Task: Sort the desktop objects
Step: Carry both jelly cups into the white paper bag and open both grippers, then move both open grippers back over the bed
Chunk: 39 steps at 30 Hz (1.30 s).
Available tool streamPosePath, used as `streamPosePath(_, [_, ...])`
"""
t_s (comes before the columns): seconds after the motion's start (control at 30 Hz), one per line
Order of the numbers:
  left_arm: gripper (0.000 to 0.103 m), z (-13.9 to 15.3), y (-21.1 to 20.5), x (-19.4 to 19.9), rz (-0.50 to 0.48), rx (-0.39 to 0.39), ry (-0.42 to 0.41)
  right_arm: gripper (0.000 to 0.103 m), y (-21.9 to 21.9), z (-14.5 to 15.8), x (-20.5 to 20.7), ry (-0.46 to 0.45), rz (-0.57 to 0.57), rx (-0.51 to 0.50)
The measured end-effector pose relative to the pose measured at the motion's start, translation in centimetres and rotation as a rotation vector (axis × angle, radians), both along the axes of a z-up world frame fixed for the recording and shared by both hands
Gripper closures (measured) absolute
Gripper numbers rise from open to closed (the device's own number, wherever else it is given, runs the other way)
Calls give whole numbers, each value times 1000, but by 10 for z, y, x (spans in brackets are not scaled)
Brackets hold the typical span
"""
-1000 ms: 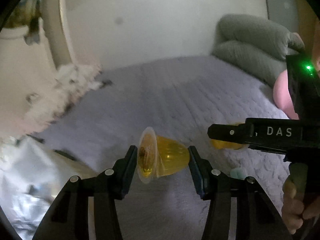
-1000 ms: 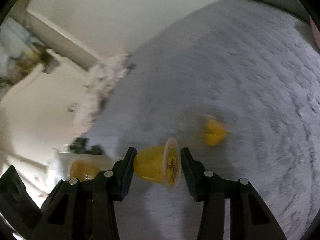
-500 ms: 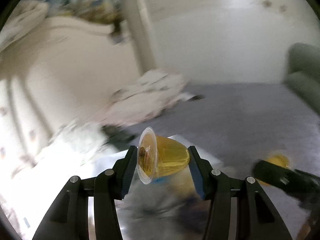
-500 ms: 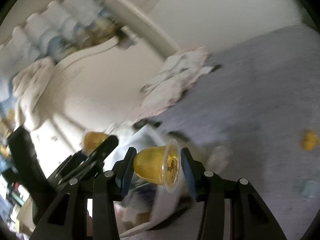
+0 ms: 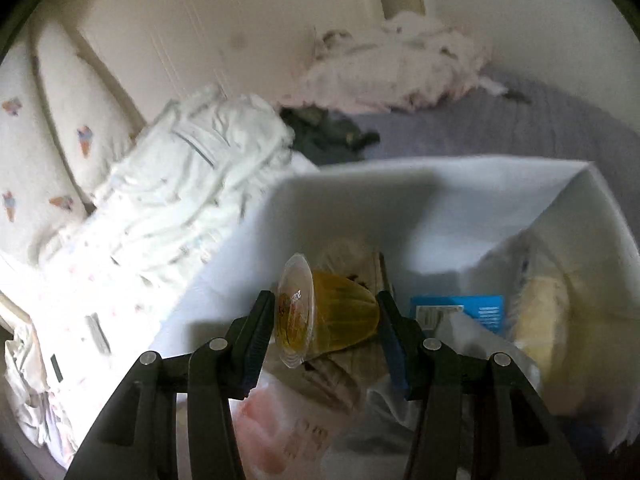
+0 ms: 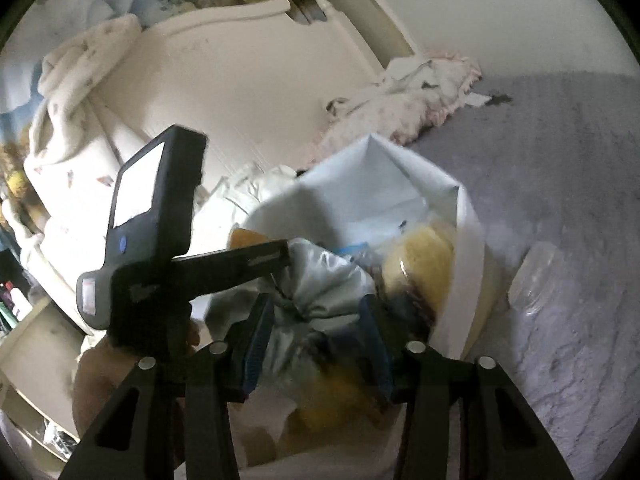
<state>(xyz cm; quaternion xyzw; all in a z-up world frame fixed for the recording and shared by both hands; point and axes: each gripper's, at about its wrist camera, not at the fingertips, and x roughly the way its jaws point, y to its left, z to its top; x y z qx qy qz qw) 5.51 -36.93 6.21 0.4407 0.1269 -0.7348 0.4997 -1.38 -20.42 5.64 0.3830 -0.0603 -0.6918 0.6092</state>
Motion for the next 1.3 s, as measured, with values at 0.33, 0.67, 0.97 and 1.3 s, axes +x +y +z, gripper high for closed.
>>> streamPosePath(0.33, [49,0,9,-9,-10,-18,-41,63,-4,-2,11,86,-39,47])
streamPosePath(0.67, [20,23,20,-1,-26,-72,5,24,-1,5,15,62,-38,5])
streamPosePath(0.97, [18,53,44,2,-130,-99,161,18,24,37,21,178,-137,-62])
streamPosePath(1.3, [18,73,96,-25,-321,-169,245,18,44,61,26,413,-258,-12])
